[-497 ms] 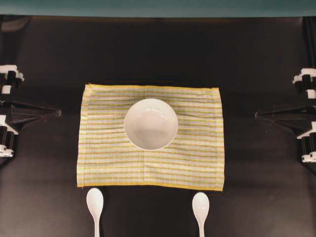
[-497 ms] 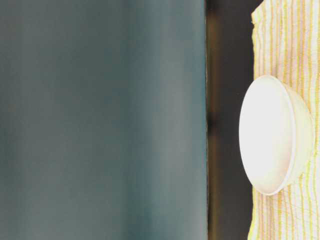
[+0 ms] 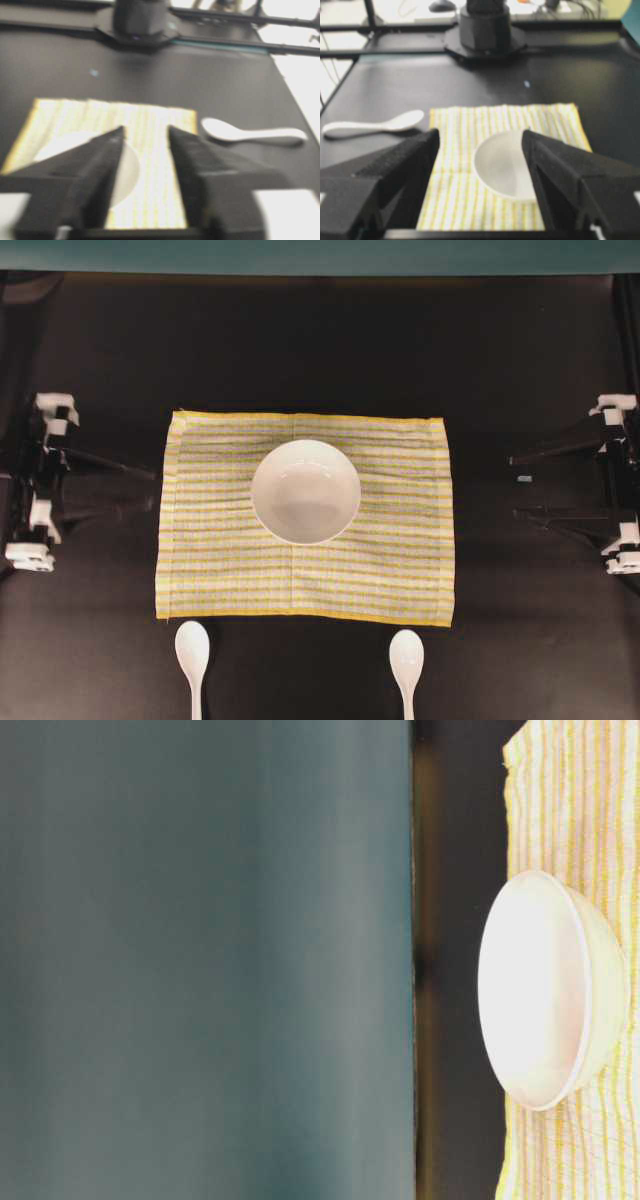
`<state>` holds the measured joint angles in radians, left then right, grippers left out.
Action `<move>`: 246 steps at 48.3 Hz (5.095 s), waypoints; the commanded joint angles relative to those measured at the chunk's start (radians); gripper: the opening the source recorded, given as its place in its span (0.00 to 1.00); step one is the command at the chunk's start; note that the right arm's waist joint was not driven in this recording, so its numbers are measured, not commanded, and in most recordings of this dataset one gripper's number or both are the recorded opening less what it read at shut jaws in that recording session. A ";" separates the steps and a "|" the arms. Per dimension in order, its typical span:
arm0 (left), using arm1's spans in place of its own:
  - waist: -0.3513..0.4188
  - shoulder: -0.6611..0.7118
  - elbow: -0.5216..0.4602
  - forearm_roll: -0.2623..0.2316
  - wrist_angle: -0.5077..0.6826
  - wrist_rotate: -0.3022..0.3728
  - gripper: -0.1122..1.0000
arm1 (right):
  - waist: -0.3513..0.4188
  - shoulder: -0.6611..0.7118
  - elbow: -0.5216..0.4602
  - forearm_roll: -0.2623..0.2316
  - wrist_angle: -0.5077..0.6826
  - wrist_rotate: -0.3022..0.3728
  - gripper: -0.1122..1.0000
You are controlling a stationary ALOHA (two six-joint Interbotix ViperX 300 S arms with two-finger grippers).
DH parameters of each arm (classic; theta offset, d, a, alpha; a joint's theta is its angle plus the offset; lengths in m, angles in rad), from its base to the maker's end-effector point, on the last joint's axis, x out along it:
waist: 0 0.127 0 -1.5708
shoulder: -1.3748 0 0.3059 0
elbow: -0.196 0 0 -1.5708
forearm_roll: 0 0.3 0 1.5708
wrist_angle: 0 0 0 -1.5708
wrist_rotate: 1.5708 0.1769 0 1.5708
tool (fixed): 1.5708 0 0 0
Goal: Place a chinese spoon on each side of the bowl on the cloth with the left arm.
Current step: 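Move the left gripper over the right white spoon below the cloth, then lower the left gripper and close it on the right spoon's handle, then lift the spoon and carry it onto the cloth right of the bowl, then lower the spoon onto the cloth and open the left gripper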
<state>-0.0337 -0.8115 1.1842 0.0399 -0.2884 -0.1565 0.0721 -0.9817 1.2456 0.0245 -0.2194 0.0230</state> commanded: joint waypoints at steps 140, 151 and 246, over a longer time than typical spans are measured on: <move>-0.173 1.313 -1.015 0.005 0.222 -0.497 0.15 | 0.002 0.008 -0.002 0.006 0.072 0.009 0.19; -0.132 1.227 -1.060 0.006 0.396 -0.454 0.15 | 0.000 0.008 -0.002 0.006 0.071 0.009 0.19; 0.120 1.232 -1.083 0.006 0.500 -0.046 0.76 | 0.000 0.009 0.009 0.006 0.054 0.008 0.19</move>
<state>0.0920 0.4310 0.0997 0.0430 0.2332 -0.2010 0.0721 -0.9817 1.2594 0.0291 -0.1549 0.0261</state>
